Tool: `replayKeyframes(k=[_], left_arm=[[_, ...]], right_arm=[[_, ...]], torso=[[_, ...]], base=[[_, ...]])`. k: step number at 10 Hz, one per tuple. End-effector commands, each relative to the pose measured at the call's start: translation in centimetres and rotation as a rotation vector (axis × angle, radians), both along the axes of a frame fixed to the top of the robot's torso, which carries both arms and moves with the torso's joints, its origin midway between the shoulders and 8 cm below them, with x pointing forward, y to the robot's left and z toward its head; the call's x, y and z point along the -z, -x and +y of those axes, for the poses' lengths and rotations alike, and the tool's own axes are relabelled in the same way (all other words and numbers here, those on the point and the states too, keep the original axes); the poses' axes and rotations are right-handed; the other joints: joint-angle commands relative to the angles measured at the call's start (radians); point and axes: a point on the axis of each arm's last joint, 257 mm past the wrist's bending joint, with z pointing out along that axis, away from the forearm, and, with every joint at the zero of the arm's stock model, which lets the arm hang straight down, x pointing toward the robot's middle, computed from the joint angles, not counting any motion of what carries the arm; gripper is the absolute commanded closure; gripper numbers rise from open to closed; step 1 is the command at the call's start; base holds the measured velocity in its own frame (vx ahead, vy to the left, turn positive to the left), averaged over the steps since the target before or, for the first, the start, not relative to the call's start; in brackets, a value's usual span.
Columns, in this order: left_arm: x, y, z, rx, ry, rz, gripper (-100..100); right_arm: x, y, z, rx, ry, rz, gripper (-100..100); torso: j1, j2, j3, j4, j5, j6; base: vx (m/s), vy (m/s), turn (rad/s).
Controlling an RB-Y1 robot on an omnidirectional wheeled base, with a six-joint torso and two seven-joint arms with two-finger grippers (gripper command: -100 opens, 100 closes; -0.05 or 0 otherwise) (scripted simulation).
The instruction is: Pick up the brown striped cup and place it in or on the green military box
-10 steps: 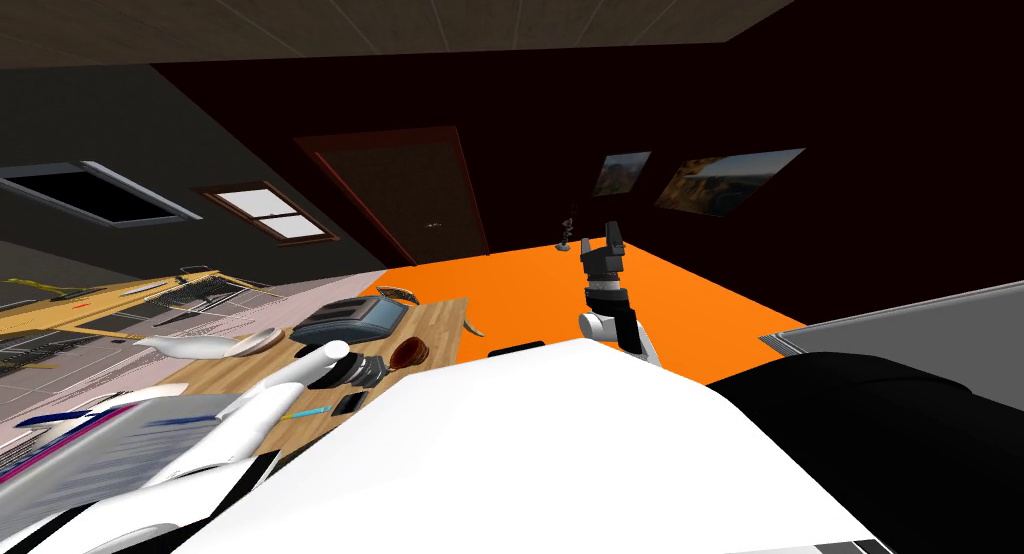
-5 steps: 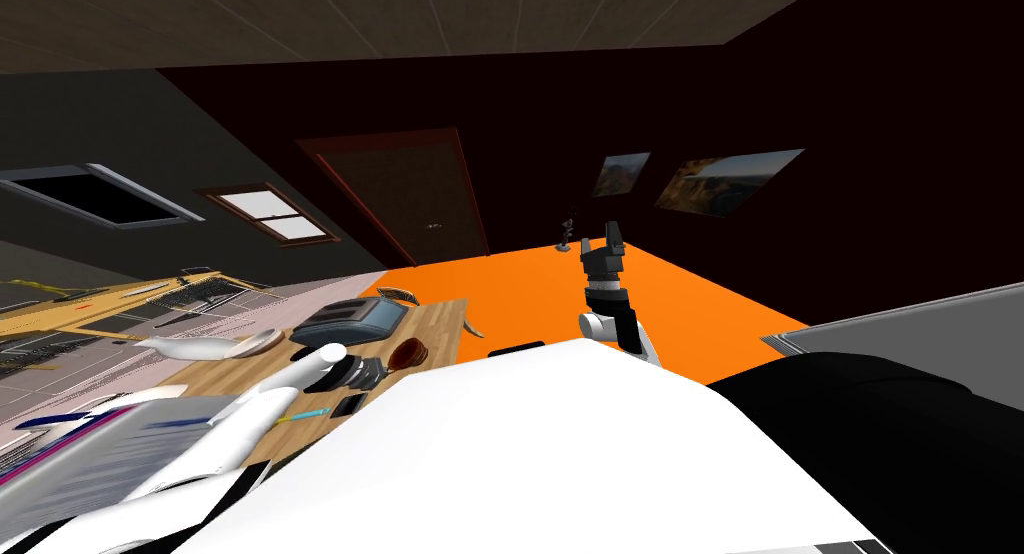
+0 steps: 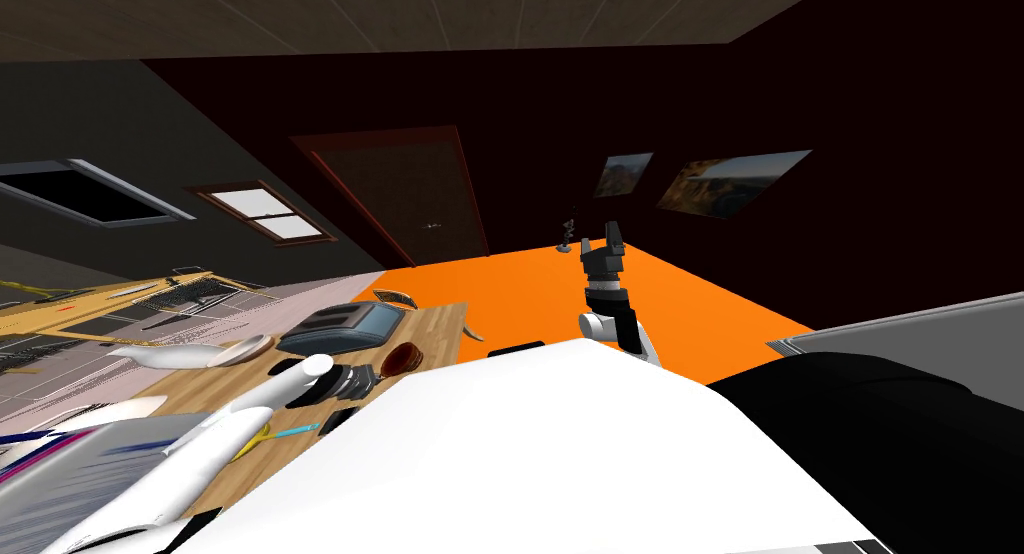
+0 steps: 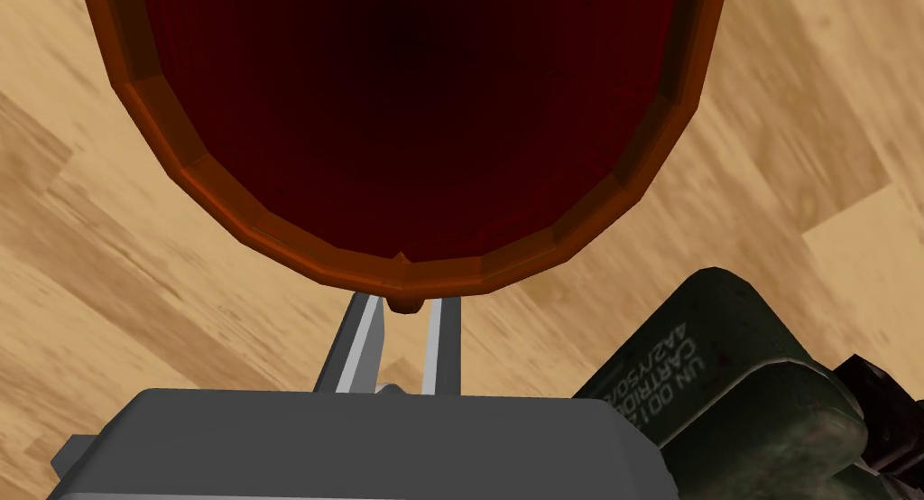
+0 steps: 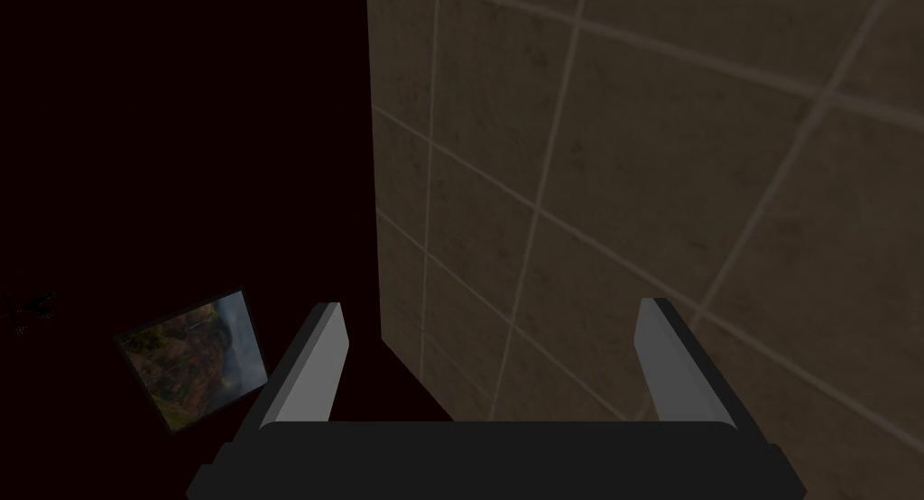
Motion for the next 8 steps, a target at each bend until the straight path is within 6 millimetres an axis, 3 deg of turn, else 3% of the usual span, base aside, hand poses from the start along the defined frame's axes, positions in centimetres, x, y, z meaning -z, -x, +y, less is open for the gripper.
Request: replayKeyframes(k=[1,2,3,5,6,8], left_arm=[[-0.2,0.6,0.0,0.005,-0.006,-0.01,100],[0.3,2.3,0.1,0.0,-0.005,0.017,100],[-0.6,1.4,0.2,0.01,-0.013,-0.027,100],[0.1,4.1,0.3,0.0,-0.011,0.016,100],[-0.8,3.1,0.3,0.008,-0.016,-0.027,100],[-0.1,5.9,0.3,0.002,-0.013,0.016,100]], right_arm=[[0.0,0.0,0.0,0.0,0.0,0.0,0],[0.0,0.0,0.0,0.0,0.0,0.0,0],[0.0,0.0,0.0,0.0,0.0,0.0,0],[0.0,0.0,0.0,0.0,0.0,0.0,0],[0.0,0.0,0.0,0.0,0.0,0.0,0],[0.0,0.0,0.0,0.0,0.0,0.0,0]], torso=[[0.0,0.0,0.0,0.0,0.0,0.0],[-0.001,0.0,0.0,0.0,0.0,0.0],[-0.001,0.003,0.001,-0.001,0.001,-0.002],[0.0,0.002,0.001,-0.001,0.001,-0.002],[0.0,0.004,0.001,-0.001,0.001,-0.003],[0.001,0.003,0.001,-0.001,0.0,-0.003]], base=[[0.075,0.007,-0.006],[0.037,0.002,-0.019],[0.061,-0.003,0.005],[0.054,0.005,-0.004],[0.062,0.011,0.003],[0.054,0.007,-0.005]])
